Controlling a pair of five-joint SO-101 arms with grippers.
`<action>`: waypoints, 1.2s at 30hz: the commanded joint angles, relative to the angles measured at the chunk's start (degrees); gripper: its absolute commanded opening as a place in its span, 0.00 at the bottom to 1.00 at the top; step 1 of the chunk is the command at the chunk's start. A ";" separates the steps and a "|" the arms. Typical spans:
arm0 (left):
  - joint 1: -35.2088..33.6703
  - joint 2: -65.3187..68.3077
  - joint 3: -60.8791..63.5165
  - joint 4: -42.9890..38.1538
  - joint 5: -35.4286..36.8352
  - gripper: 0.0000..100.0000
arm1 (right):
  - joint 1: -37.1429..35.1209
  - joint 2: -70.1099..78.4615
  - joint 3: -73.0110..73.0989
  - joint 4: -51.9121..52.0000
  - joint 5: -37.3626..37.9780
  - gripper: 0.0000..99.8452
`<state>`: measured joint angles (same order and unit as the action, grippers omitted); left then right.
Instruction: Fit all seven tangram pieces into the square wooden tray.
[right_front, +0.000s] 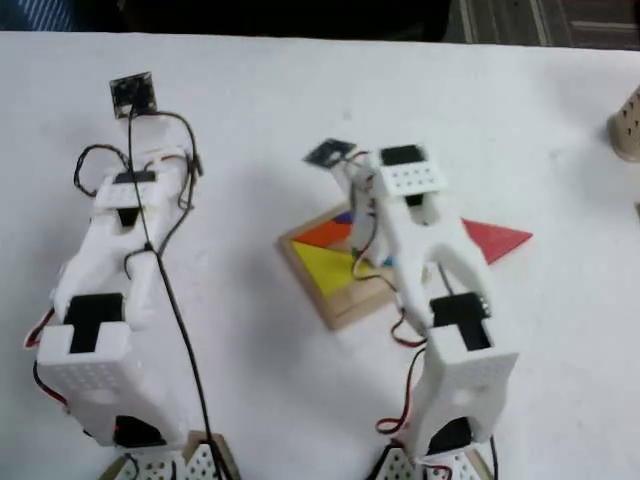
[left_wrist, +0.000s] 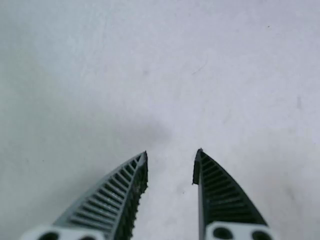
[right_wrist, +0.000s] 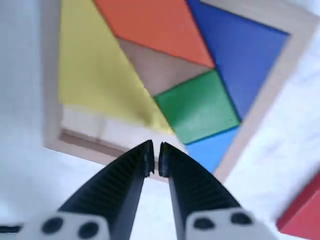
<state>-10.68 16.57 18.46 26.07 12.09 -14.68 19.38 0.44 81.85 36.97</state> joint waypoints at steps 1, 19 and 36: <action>0.13 -0.13 -1.93 -1.41 -0.79 0.17 | -0.92 -3.21 -2.11 1.10 -8.97 0.03; 17.98 0.04 2.29 -7.12 -1.41 0.17 | 0.84 -0.40 10.64 -18.77 -42.02 0.03; 22.81 13.49 -7.74 -6.77 -11.52 0.16 | 2.51 0.31 5.54 -24.57 -43.96 0.03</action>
<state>10.95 29.76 13.27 20.53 1.19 -13.54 20.53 9.76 59.96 -5.14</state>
